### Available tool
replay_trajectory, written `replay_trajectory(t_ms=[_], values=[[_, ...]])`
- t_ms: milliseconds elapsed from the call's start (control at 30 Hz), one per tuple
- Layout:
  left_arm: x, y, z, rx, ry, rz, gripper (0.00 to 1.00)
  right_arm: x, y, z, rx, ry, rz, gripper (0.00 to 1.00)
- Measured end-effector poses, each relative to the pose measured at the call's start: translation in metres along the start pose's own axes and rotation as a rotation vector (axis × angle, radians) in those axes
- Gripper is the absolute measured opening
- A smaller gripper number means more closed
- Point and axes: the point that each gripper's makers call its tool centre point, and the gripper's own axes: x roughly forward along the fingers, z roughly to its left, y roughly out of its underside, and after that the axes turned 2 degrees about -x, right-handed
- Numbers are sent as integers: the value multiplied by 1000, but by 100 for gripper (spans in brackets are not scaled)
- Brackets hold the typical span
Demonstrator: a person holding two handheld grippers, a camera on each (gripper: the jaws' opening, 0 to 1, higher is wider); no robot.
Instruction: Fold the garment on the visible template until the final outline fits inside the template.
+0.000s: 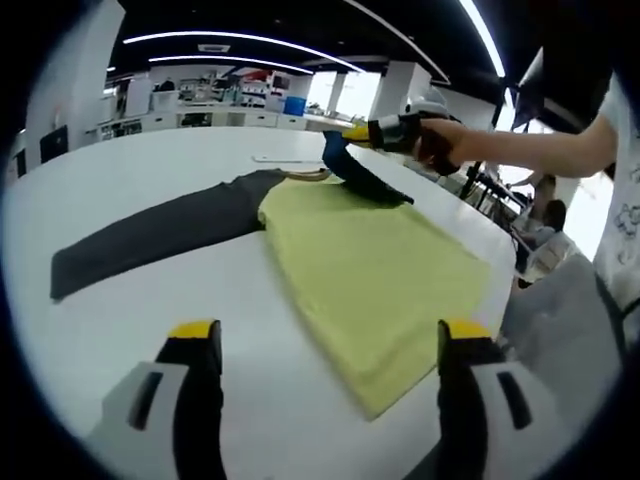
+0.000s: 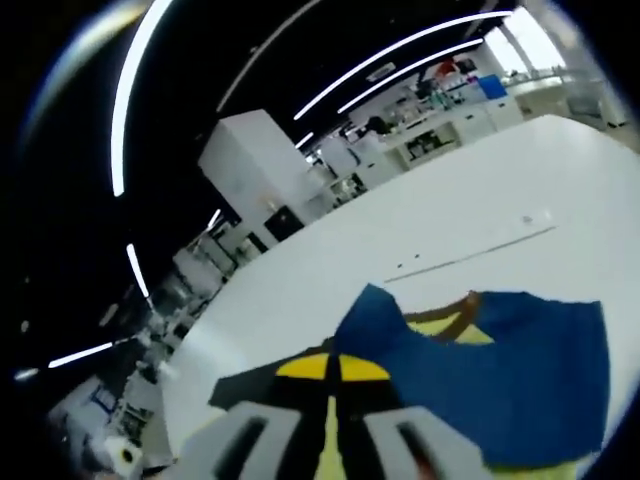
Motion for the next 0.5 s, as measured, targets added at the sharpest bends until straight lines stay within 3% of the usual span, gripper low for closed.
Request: replay_trajectory(t_ms=[500], values=[[2, 4, -2, 1, 12, 16, 85, 46, 43, 31, -63, -50, 111, 0]])
